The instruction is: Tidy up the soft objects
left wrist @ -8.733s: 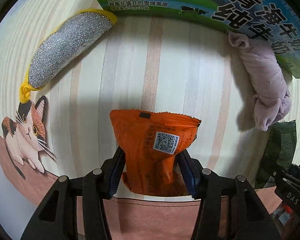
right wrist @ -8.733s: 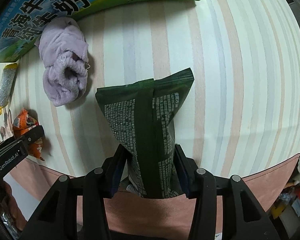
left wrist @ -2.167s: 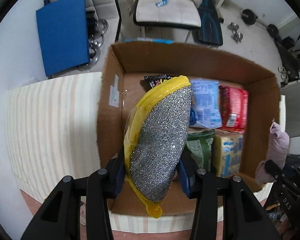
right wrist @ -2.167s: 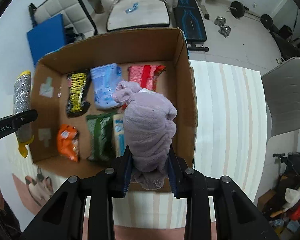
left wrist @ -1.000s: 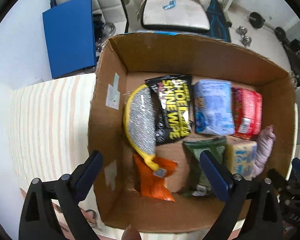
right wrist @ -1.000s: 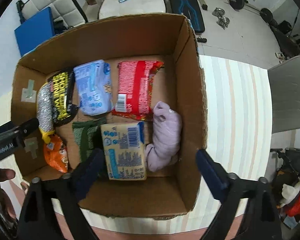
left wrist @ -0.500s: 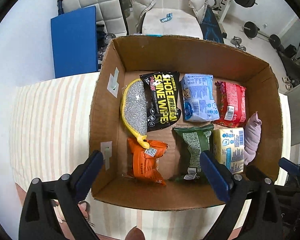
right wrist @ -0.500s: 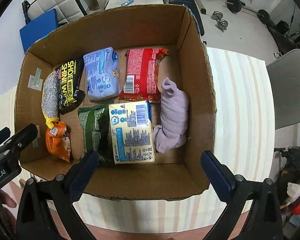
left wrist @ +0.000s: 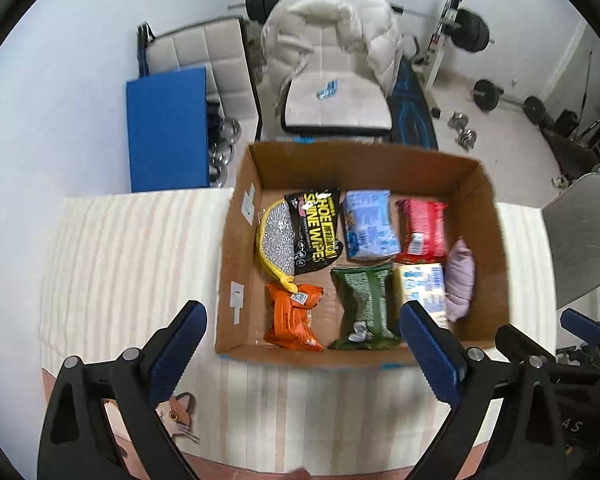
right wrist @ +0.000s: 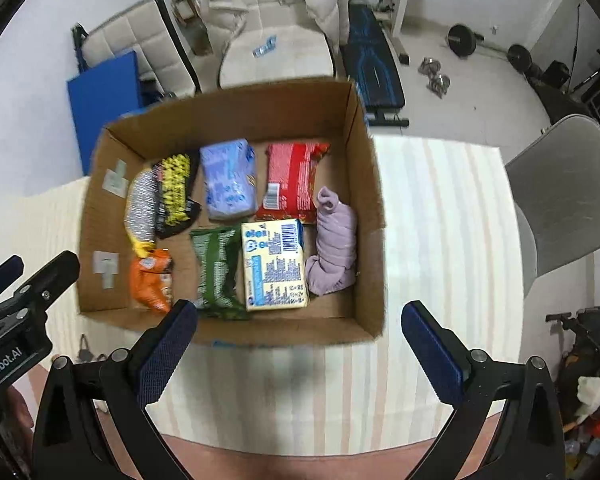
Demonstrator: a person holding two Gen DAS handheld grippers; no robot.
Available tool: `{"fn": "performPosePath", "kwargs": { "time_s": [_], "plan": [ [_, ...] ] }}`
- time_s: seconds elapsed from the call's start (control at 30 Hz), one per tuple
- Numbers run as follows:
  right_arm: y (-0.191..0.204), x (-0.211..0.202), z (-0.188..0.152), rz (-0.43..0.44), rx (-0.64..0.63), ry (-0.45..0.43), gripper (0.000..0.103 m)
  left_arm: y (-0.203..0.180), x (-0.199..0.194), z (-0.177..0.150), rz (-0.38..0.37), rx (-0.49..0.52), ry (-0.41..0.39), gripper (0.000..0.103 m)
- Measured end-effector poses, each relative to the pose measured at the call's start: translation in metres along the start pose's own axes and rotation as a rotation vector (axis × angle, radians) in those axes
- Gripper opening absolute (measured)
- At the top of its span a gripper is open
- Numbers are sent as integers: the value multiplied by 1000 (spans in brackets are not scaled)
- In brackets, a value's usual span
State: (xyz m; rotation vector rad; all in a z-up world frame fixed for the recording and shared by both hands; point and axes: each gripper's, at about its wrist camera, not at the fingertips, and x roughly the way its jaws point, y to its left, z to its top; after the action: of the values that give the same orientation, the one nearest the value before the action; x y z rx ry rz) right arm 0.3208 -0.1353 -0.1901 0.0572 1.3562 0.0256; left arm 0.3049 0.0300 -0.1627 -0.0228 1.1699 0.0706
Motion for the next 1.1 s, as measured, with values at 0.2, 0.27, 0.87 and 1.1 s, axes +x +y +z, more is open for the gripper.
{"fn": "performPosePath", "kwargs": {
  "time_s": [0.2, 0.27, 0.87, 1.1],
  "plan": [
    [-1, -70, -36, 40, -18, -104, 103, 0, -66, -28, -12, 11, -78, 99],
    [0, -90, -48, 56, -27, -127, 103, 0, -84, -37, -16, 18, -93, 99],
    [-2, -239, -149, 106, -56, -319, 103, 7, -199, -95, -55, 4, -177, 99],
    [-4, -272, -177, 98, -70, -350, 103, 7, -222, -115, -52, 15, -183, 99]
  ]
}}
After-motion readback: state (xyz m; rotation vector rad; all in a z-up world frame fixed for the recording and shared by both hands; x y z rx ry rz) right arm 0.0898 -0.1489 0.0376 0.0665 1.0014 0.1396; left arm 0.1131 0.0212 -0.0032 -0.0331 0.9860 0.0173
